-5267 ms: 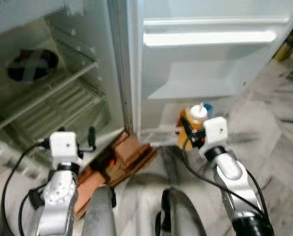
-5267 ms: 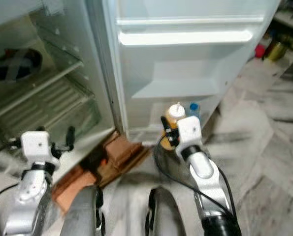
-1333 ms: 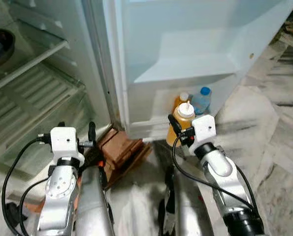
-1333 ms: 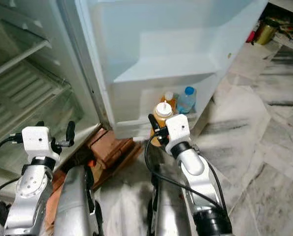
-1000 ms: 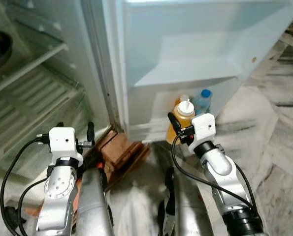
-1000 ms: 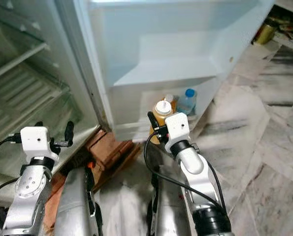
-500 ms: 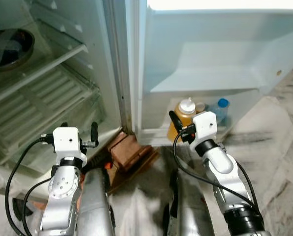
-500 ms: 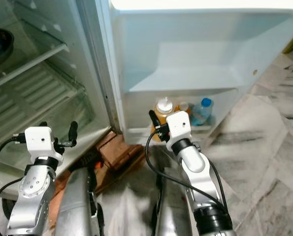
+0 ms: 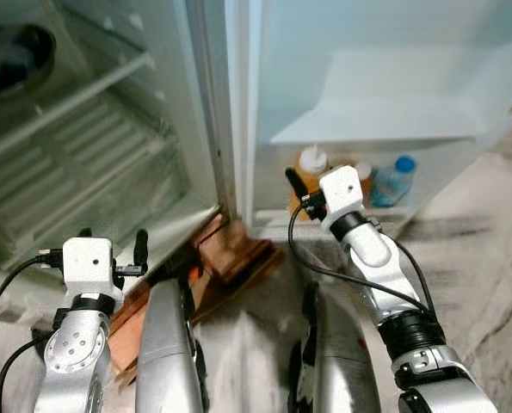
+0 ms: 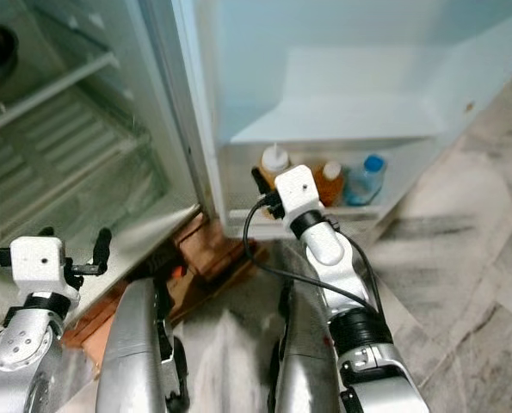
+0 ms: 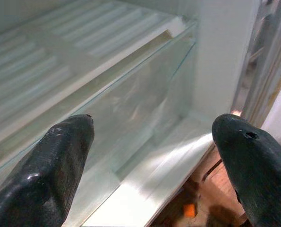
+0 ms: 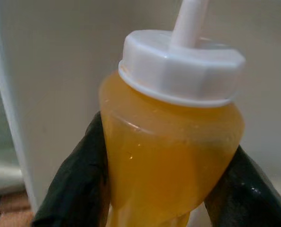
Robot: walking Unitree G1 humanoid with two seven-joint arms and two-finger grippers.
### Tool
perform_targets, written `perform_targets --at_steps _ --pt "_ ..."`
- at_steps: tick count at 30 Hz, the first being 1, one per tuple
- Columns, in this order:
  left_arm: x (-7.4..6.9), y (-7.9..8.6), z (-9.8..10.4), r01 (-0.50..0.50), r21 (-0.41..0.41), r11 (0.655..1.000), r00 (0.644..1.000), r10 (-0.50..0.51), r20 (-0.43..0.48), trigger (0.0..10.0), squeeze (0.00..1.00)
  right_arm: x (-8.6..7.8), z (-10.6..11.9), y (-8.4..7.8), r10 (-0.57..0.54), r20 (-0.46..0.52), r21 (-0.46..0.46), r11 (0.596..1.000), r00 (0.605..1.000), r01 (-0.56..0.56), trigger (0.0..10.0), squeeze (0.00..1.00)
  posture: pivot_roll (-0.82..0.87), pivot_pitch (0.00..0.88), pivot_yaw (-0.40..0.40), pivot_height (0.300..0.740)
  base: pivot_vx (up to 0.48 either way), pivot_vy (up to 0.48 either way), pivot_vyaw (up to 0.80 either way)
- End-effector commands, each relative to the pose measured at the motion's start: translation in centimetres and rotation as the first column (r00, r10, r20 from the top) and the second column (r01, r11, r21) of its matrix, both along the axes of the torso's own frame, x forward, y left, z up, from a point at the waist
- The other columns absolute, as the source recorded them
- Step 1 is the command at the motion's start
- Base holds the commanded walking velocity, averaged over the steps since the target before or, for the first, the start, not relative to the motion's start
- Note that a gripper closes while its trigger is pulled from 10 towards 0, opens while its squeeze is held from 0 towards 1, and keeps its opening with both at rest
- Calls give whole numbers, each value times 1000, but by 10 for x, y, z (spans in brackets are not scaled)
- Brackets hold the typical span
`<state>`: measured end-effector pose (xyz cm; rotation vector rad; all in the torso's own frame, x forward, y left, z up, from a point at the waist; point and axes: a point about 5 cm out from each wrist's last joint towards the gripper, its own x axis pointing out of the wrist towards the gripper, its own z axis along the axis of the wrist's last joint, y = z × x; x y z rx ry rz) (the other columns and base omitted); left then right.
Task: Restocking fridge
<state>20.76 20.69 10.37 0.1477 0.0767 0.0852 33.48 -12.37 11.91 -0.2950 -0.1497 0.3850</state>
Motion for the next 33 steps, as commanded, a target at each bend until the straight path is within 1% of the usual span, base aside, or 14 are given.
perform_targets --at_steps 1,3,4,8,11,13,18,20,22,23,27,28,32,33 --pt "-10 7 4 -8 14 1000 1000 8 -25 10000 0 7 2 -3 -29 22 -24 999 999 29 10000 0 210 357 7 547 0 0 0" --pt "-13 8 4 -10 18 1000 999 11 -31 10000 0 8 3 -3 -30 29 -31 999 999 31 10000 0 210 357 7 547 0 0 0" --pt "-18 11 6 -16 25 1000 999 17 -39 10000 0 11 3 -4 -46 33 -57 997 998 48 10000 0 228 375 8 547 0 0 0" --pt "-25 15 10 -21 33 999 999 23 -46 10000 0 18 2 -7 -78 67 -121 989 995 86 10000 0 244 393 11 547 0 0 0" --pt "-30 15 17 -23 37 999 998 25 -56 10000 0 24 3 -9 -87 107 -200 974 990 107 10000 0 276 419 17 547 0 0 0" --pt "-33 15 18 -23 37 999 998 25 -63 10000 0 26 3 -9 -97 101 -189 975 990 114 10000 0 278 421 17 547 0 0 0" --pt "-40 16 19 -26 43 999 996 30 -82 10000 0 29 1 -10 -127 94 -223 964 987 145 10000 0 290 437 18 547 0 0 0" --pt "-44 17 20 -28 44 999 995 32 -97 10000 0 31 -6 -15 -193 37 -213 957 980 197 10000 0 302 450 21 547 0 0 0" --pt "-46 18 21 -27 46 999 994 32 -106 10000 0 32 -9 -21 -242 5 -205 949 970 238 10000 0 311 460 28 547 0 0 0" --pt "-46 18 21 -27 46 999 994 32 -106 10000 0 32 -9 -21 -242 5 -205 949 970 238 10000 0 311 460 28 547 0 0 0" --pt "-48 19 22 -21 52 998 992 28 -124 10000 0 35 -11 -36 -356 -32 -184 920 934 345 10000 0 317 467 41 547 0 0 0" --pt "-48 19 22 -21 52 998 992 28 -124 10000 0 35 -11 -36 -356 -32 -184 920 934 345 10000 0 317 467 41 547 0 0 0" --pt "-48 18 22 -12 54 998 991 19 -134 10000 0 36 -11 -47 -422 -39 -182 895 906 409 10000 0 321 465 51 547 0 0 0" --pt "-46 17 22 -2 53 999 990 10 -140 10000 0 37 -9 -55 -469 -37 -180 872 883 456 10000 0 321 461 59 547 0 0 0"
